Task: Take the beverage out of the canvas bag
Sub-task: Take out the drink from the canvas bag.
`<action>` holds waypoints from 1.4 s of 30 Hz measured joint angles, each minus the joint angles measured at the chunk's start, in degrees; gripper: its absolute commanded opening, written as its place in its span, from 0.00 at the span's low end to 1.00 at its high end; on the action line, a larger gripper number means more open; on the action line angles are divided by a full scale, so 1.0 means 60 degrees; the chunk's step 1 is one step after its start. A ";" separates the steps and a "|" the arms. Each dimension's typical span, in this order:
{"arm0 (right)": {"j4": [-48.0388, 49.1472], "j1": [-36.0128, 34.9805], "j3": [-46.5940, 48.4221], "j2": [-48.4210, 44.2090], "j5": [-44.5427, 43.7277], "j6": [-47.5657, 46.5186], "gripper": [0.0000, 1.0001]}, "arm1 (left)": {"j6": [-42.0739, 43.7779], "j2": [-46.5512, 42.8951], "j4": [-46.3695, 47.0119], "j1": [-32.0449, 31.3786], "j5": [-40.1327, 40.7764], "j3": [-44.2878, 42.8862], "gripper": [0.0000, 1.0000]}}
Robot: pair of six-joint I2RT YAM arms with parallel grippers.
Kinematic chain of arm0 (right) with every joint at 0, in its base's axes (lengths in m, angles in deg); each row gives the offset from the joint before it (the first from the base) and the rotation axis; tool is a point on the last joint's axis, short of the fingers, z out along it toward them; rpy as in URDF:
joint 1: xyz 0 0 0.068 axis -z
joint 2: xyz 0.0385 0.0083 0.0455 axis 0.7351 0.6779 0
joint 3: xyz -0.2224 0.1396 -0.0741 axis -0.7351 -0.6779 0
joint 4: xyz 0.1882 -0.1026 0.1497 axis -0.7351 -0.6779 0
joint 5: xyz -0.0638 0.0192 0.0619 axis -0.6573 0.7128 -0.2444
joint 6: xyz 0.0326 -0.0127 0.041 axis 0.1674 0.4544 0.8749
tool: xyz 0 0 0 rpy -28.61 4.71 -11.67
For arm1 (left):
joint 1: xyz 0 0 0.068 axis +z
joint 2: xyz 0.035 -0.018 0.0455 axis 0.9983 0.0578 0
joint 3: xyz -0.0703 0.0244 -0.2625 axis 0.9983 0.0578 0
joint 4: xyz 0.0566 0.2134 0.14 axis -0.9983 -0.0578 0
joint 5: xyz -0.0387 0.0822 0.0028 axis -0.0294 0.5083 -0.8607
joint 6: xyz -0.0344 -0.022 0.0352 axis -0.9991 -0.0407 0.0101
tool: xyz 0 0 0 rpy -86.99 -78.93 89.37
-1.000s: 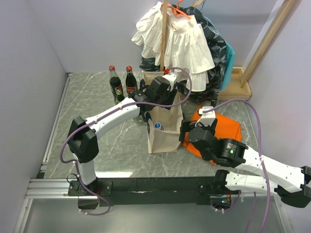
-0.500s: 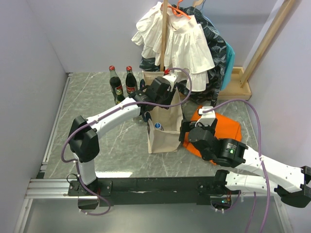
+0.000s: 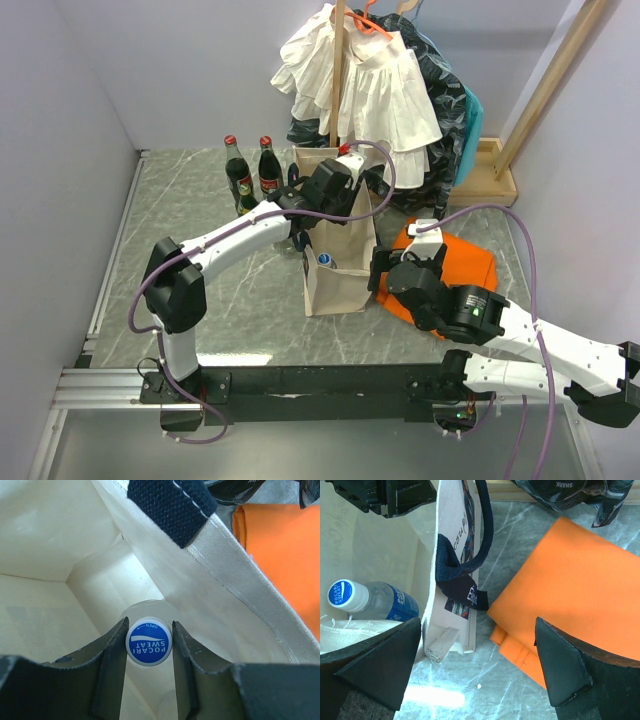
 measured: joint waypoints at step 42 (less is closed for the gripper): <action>0.0062 0.0000 0.0000 0.0047 0.0007 -0.0047 1.00 | 0.0783 -0.1002 -0.1894 0.0007 -0.0302 -0.1180 0.01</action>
